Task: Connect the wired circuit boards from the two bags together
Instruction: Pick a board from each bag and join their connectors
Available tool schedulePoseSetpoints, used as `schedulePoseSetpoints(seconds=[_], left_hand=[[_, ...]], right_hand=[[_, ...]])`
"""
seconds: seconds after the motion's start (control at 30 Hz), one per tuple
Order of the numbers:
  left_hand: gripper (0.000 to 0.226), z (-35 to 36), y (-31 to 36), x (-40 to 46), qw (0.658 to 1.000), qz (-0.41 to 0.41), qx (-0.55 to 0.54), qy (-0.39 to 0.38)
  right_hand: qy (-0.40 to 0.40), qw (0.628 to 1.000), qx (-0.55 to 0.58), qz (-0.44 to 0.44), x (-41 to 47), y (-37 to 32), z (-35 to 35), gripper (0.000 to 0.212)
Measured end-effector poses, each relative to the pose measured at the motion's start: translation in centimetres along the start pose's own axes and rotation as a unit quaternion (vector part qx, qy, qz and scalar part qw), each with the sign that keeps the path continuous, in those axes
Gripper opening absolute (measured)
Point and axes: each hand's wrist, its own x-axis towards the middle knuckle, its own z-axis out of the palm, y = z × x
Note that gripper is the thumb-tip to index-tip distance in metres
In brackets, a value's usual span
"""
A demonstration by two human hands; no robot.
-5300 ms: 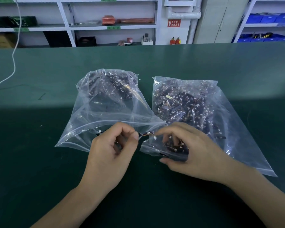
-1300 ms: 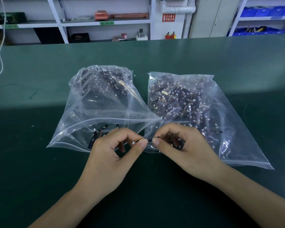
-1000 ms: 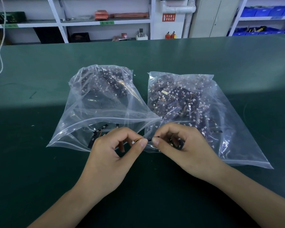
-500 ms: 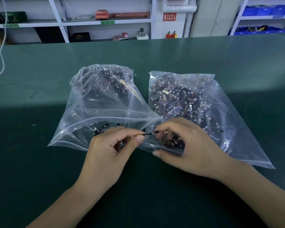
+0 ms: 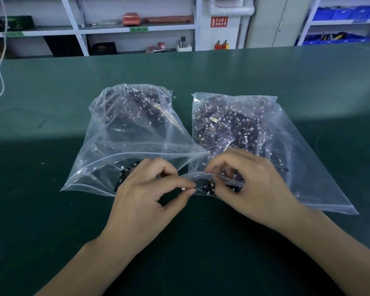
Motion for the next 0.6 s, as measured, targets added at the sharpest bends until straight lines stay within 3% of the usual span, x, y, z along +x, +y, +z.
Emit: schedulePoseSetpoints(seconds=[0.17, 0.3, 0.43, 0.6], left_hand=[[0.008, 0.8, 0.4, 1.0, 0.989, 0.066, 0.129, 0.006], [0.013, 0.9, 0.5, 1.0, 0.965, 0.109, 0.23, -0.057], [0.031, 0.9, 1.4, 0.7, 0.953, 0.089, 0.272, -0.105], [0.047, 0.8, 1.7, 1.2, 0.951, 0.096, 0.277, -0.095]], right_hand=[[0.005, 1.0, 0.0, -0.021, 0.0, -0.2, 0.3, 0.022], [-0.004, 1.0, -0.001, -0.017, -0.2, -0.4, 0.5, 0.018], [-0.023, 1.0, -0.013, -0.006, -0.3, -0.4, 0.7, 0.021], [-0.04, 0.999, -0.013, 0.014, -0.3, -0.5, 0.7, 0.026]])
